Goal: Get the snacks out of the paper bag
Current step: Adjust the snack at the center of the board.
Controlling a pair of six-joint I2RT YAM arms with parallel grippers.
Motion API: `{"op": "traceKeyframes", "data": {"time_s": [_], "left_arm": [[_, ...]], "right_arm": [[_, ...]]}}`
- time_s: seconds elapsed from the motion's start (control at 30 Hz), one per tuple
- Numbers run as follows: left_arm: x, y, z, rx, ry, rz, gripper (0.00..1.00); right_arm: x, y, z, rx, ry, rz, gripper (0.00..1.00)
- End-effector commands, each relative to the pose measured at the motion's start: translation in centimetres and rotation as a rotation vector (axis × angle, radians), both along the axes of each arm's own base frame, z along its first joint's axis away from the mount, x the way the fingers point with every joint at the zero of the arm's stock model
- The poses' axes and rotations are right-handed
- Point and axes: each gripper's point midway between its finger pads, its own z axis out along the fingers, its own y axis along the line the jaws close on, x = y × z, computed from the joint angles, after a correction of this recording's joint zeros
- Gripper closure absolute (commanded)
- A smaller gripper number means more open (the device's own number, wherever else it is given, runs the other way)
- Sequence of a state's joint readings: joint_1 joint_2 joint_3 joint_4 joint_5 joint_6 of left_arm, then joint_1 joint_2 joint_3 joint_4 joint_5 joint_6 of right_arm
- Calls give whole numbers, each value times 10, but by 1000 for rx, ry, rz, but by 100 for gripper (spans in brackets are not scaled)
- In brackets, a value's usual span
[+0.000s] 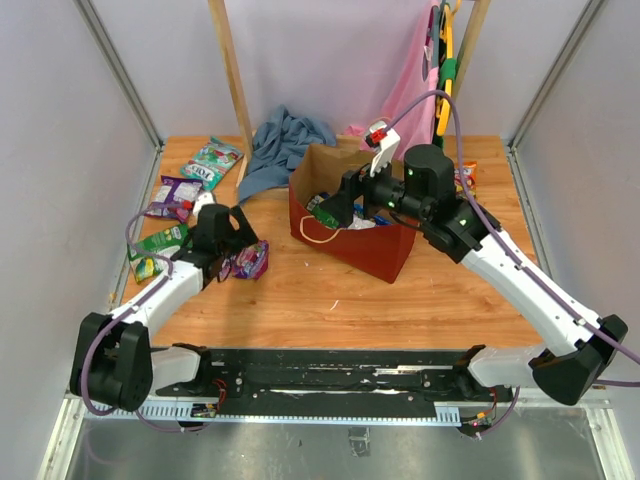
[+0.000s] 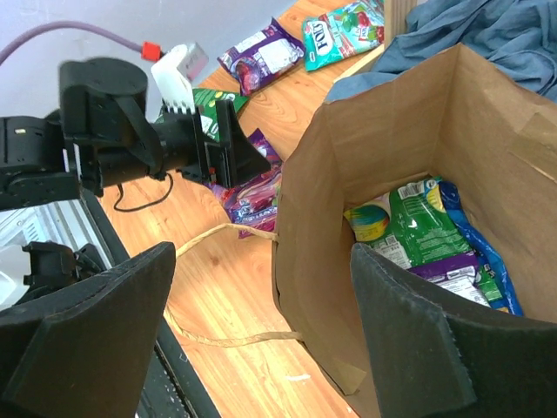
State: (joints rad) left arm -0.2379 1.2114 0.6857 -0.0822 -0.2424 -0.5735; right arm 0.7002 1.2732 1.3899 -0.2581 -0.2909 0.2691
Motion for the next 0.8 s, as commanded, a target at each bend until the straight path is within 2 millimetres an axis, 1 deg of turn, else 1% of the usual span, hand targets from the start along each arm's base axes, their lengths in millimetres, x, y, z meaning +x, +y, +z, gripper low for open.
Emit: {"op": "traceKeyframes", "data": {"time_s": [0.0,0.07,0.17,0.23,0.47,0.6,0.67,0.73,0.77], "left_arm": [[-50,36,-57,127,186,123,5],[-54,38,-63,128,193,129,4],[-47,27,-63,106,171,67,4],[-42,26,-66,118,184,61,5],[-35,28,-93,186,306,47,8],[-34,38,-103,242,358,92,7],[-33,45,-110,272,388,124,4],[-29,46,-116,280,420,149,1],[-27,46,-119,279,433,161,0]], "right_arm": [[-6,-1,8,40,-8,23,17],[-7,-1,7,43,-5,30,17],[-9,-1,4,41,1,33,17],[-10,-3,3,39,1,32,17],[-12,-8,-2,19,0,17,16],[-12,-8,-4,15,3,19,16],[-12,-7,-4,15,3,23,16],[-12,-7,-5,14,4,26,15],[-12,-7,-5,14,5,26,15]]}}
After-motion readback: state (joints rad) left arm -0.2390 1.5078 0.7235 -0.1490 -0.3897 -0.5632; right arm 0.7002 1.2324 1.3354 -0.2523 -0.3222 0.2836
